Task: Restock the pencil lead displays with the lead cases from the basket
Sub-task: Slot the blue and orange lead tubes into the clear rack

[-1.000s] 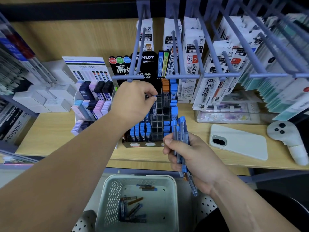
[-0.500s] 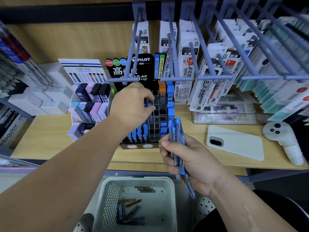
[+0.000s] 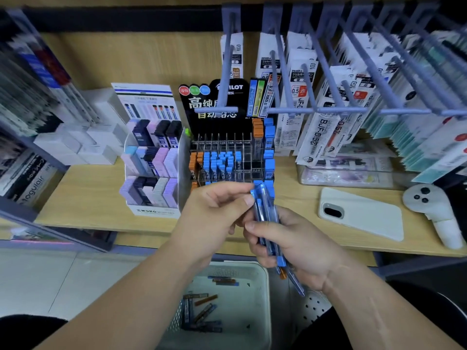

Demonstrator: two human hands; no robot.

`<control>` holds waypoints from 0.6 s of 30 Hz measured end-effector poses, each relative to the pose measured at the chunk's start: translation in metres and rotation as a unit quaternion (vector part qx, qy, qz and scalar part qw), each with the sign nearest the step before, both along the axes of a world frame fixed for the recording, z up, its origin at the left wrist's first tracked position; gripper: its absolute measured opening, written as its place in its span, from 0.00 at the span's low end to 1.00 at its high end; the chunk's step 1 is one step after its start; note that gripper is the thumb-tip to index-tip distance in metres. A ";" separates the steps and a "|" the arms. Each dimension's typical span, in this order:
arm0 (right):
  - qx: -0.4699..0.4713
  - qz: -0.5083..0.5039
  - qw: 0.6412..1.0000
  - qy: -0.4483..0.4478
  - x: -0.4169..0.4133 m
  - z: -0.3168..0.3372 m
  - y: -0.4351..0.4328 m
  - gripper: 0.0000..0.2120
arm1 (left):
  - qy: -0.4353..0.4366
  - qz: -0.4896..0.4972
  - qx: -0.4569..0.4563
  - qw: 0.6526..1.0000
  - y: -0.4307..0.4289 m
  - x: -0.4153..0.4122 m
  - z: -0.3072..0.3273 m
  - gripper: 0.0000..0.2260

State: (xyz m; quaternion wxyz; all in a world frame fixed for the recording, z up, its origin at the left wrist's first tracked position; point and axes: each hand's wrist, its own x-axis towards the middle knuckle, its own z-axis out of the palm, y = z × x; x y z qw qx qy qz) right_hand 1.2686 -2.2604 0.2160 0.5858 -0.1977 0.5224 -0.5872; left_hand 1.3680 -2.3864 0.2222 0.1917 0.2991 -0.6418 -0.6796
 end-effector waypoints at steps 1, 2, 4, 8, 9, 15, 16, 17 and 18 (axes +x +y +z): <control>0.005 0.004 1.000 0.007 0.001 -0.001 0.000 0.03 | 0.000 0.008 0.014 1.000 0.002 0.002 0.000 0.08; 0.011 0.007 1.000 0.014 0.001 -0.001 0.000 0.04 | -0.002 0.016 0.030 0.999 0.004 0.003 0.000 0.08; 0.023 0.015 0.999 0.023 0.002 -0.002 0.000 0.05 | -0.002 0.025 0.068 0.997 0.007 0.006 0.001 0.08; 0.025 0.018 0.999 0.020 0.004 -0.002 0.000 0.06 | 0.001 0.040 0.111 0.993 0.003 0.009 -0.001 0.09; 0.026 0.016 0.999 0.019 0.004 -0.002 0.000 0.07 | 0.003 0.044 0.113 0.993 0.002 0.009 -0.002 0.10; 0.039 -0.001 0.999 0.011 0.001 -0.004 -0.001 0.10 | 0.036 0.076 0.088 0.993 -0.006 0.006 -0.002 0.07; 0.045 -0.008 0.999 0.012 0.001 -0.004 -0.002 0.09 | 0.036 0.079 0.080 0.993 -0.009 0.005 -0.002 0.08; 0.053 -0.016 0.998 0.014 0.000 -0.004 -0.002 0.09 | 0.034 0.081 0.069 0.994 -0.012 0.004 -0.001 0.07; 0.061 -0.027 0.998 0.014 0.000 -0.004 -0.002 0.10 | 0.029 0.082 0.055 0.995 -0.016 0.003 0.000 0.06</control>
